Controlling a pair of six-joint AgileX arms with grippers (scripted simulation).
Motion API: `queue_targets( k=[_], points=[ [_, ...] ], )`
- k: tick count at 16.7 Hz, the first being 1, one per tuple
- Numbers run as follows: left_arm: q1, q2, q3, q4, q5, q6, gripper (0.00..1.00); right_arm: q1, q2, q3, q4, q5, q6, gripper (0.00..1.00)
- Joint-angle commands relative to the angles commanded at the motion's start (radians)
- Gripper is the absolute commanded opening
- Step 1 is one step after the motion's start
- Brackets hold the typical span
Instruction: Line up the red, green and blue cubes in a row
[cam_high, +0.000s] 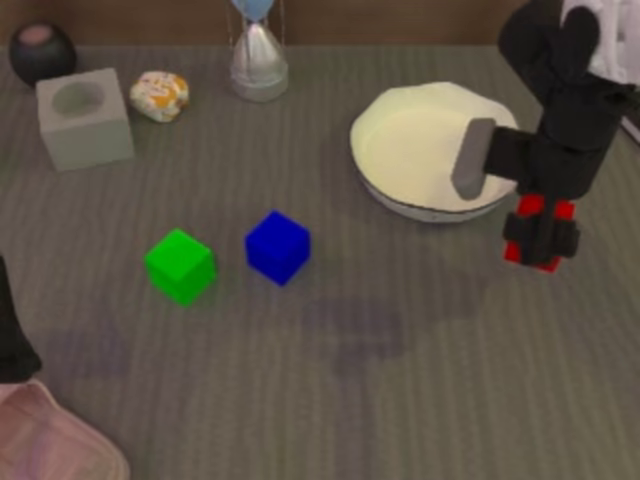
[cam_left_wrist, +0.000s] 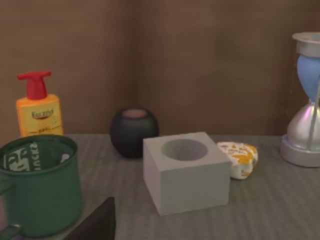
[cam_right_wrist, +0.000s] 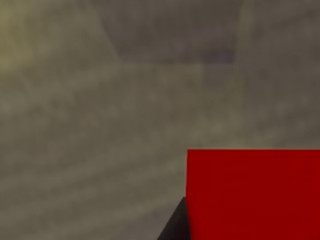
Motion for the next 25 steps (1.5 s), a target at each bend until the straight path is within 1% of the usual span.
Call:
queue_targets(
  k=[3,9,11,12,14,19,25],
  points=[
    [0.0,0.0,0.0,0.0,0.0,0.0,1.0,0.161,0.079,0.139,-0.064,0.001,0.07,0.0],
    [0.0,0.0,0.0,0.0,0.0,0.0,1.0,0.524,0.234,0.432,-0.199,0.003,0.241,0.0],
    [0.0,0.0,0.0,0.0,0.0,0.0,1.0,0.609,0.266,0.5,-0.228,0.004,0.284,0.0],
    [0.0,0.0,0.0,0.0,0.0,0.0,1.0,0.635,0.276,0.522,-0.237,0.005,0.298,0.0],
    [0.0,0.0,0.0,0.0,0.0,0.0,1.0,0.656,0.283,0.539,-0.245,0.005,0.309,0.0],
    [0.0,0.0,0.0,0.0,0.0,0.0,1.0,0.656,0.28,0.521,-0.226,0.004,0.308,0.0],
    [0.0,0.0,0.0,0.0,0.0,0.0,1.0,0.657,0.309,0.337,-0.012,0.005,0.313,0.0]
  ],
)
